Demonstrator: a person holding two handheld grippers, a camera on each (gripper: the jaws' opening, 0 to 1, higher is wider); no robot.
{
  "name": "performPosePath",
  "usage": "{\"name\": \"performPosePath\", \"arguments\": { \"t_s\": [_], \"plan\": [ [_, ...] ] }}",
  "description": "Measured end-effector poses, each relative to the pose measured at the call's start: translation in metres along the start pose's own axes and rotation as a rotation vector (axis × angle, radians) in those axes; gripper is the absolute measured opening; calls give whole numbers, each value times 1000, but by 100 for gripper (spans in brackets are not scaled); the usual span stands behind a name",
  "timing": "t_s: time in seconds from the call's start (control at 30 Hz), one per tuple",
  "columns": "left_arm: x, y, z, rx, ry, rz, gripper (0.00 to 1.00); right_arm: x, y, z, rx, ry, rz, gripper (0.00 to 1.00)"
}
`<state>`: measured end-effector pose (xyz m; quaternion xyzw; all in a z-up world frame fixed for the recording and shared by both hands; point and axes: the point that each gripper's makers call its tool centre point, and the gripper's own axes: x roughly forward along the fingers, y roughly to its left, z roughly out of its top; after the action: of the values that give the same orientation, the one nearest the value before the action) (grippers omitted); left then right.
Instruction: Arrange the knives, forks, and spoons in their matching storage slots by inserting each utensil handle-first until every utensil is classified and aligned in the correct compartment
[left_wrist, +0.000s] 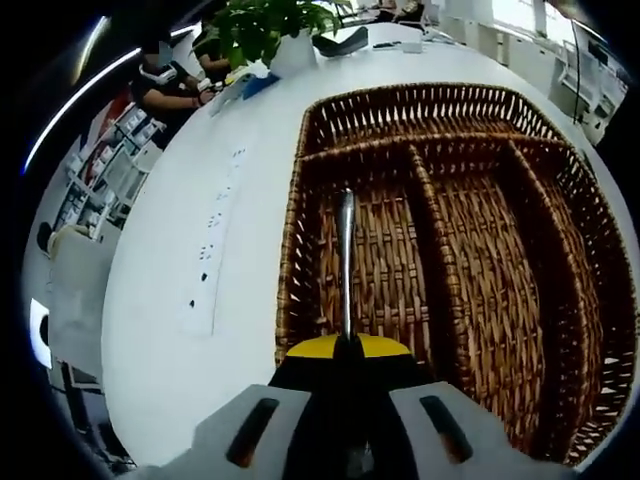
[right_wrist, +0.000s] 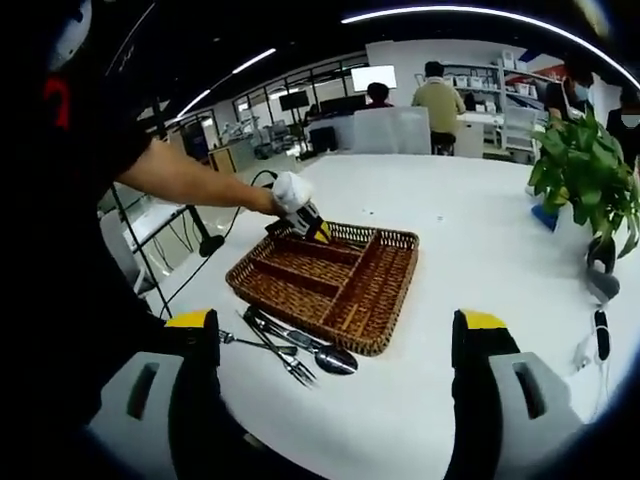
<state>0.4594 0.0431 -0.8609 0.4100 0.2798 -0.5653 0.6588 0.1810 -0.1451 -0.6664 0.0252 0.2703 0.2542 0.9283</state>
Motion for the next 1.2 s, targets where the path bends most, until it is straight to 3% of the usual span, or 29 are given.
{"name": "performPosePath", "arguments": {
  "t_s": [0.03, 0.13, 0.27, 0.3, 0.33, 0.4, 0.47, 0.6, 0.77, 0.87, 1.1, 1.2],
  "plan": [
    [-1, -6, 3, -20, -23, -30, 15, -1, 0, 2, 9, -10, 1, 100],
    [-12, -5, 10, 38, -50, 14, 24, -6, 1, 9, 5, -24, -3, 100],
    [-29, -1, 24, -40, -134, 30, 32, -6, 1, 11, -7, -29, -7, 100],
    [-35, -1, 28, -55, -160, 37, 40, -7, 1, 12, -10, -31, -10, 100],
    [-43, 8, 36, -89, -209, 96, 54, -6, 1, 13, -13, -34, -10, 100],
    [-58, 13, 49, -203, -300, 128, 68, -6, 1, 17, -22, -41, -8, 100],
    [-89, 20, 63, -280, -389, 209, 76, -4, 2, 22, -35, -49, -7, 100],
    [-122, 21, 62, -370, -447, 259, 86, 0, 3, 32, -58, -64, 1, 100],
    [-160, 10, 56, -399, -462, 303, 94, 9, -2, 39, -88, -65, -11, 100],
    [-182, 1, 53, -457, -483, 334, 97, 15, -4, 43, -114, -64, -9, 100],
    [-223, -25, 30, -564, -485, 416, 99, 22, -5, 46, -160, -51, 0, 100],
    [-235, -43, 17, -612, -473, 422, 99, 24, -7, 46, -175, -37, -2, 100]
  ]
}}
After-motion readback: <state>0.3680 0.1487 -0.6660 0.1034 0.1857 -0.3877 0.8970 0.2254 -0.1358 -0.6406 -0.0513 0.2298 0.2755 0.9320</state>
